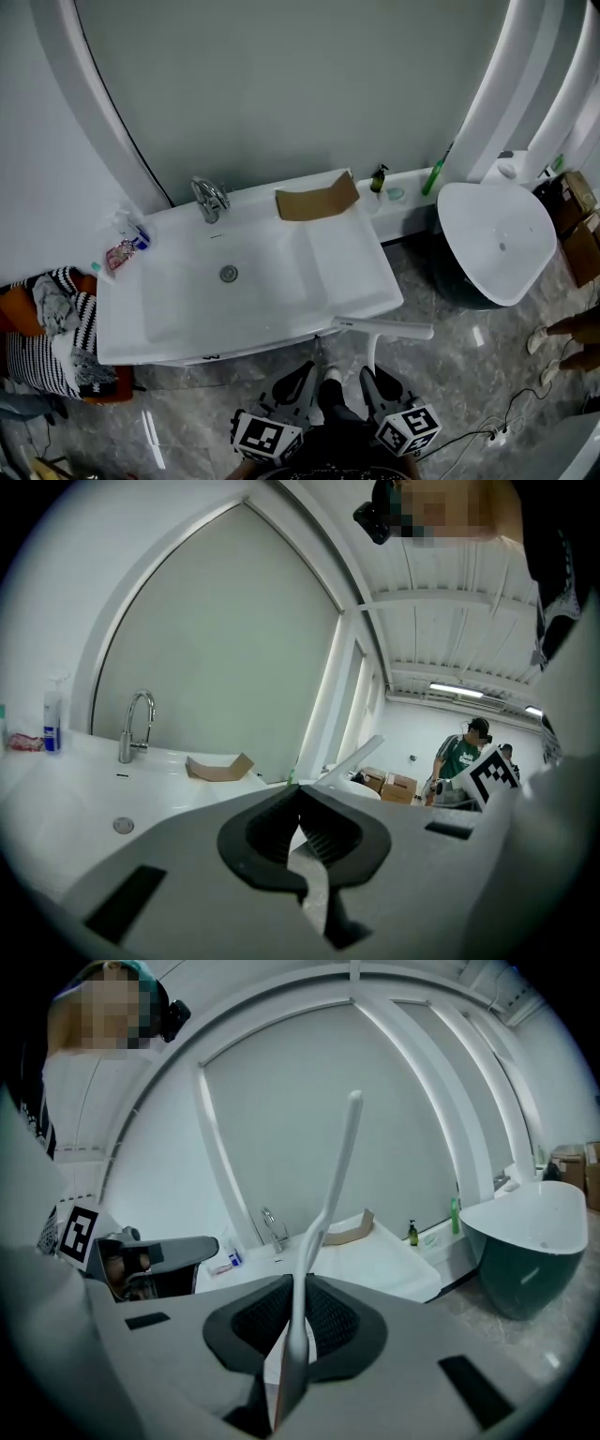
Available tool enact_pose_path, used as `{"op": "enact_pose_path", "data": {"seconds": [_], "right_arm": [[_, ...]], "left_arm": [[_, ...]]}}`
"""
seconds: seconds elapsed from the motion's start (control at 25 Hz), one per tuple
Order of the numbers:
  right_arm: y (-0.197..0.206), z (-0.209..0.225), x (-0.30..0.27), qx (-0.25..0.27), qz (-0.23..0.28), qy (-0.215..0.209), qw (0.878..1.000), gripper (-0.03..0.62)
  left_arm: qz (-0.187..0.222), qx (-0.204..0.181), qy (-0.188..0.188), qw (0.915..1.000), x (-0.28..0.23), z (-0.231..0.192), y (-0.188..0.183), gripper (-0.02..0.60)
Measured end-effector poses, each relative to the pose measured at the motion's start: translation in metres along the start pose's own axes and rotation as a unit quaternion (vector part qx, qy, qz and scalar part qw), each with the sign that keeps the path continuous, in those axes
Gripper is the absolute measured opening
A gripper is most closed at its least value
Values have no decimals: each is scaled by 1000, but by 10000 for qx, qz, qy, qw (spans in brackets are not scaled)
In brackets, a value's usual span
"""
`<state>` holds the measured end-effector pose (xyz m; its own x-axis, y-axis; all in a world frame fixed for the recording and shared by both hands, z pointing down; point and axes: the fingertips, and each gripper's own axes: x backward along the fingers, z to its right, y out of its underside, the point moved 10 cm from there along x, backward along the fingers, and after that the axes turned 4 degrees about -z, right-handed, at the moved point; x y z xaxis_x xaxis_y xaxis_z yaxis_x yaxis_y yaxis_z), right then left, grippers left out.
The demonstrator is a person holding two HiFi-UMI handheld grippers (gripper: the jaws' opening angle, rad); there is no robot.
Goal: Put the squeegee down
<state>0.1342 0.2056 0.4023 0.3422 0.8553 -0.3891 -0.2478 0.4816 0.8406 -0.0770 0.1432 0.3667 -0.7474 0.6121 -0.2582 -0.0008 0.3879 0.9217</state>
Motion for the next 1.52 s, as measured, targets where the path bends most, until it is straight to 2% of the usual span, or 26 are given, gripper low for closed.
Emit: {"op": "enact_pose_path", "data": {"seconds": [0.2, 0.36, 0.64, 0.8, 1.0, 1.2, 1.36, 1.52], "right_arm": [[-31, 40, -19, 149, 92, -179, 9997, 54], [-52, 69, -28, 204, 165, -256, 9993, 54], [-67, 99, -36, 114, 126, -425, 9990, 54], [-69, 102, -40, -24, 121, -537, 9985, 54], [-80, 103, -65, -86, 133, -648, 9978, 54], [-98, 94, -104, -82, -34, -651, 9978, 54], [-118, 90, -131, -130, 33, -771, 9969, 54], [-127, 91, -152, -87, 46, -631, 9980, 54]], "left_arm": [[-50, 36, -167, 9998, -42, 0, -5, 5], [79, 43, -225, 9997, -72, 7, -14, 5], [17, 148, -392, 9991, -97, 13, -15, 5], [55, 100, -497, 9987, -100, 7, -12, 5], [29, 240, -561, 9981, -109, -14, -17, 5], [171, 270, -675, 9972, -119, -54, -41, 5], [248, 152, -709, 9971, -129, -82, -67, 5], [231, 98, -585, 9980, -140, -98, -69, 5]]}}
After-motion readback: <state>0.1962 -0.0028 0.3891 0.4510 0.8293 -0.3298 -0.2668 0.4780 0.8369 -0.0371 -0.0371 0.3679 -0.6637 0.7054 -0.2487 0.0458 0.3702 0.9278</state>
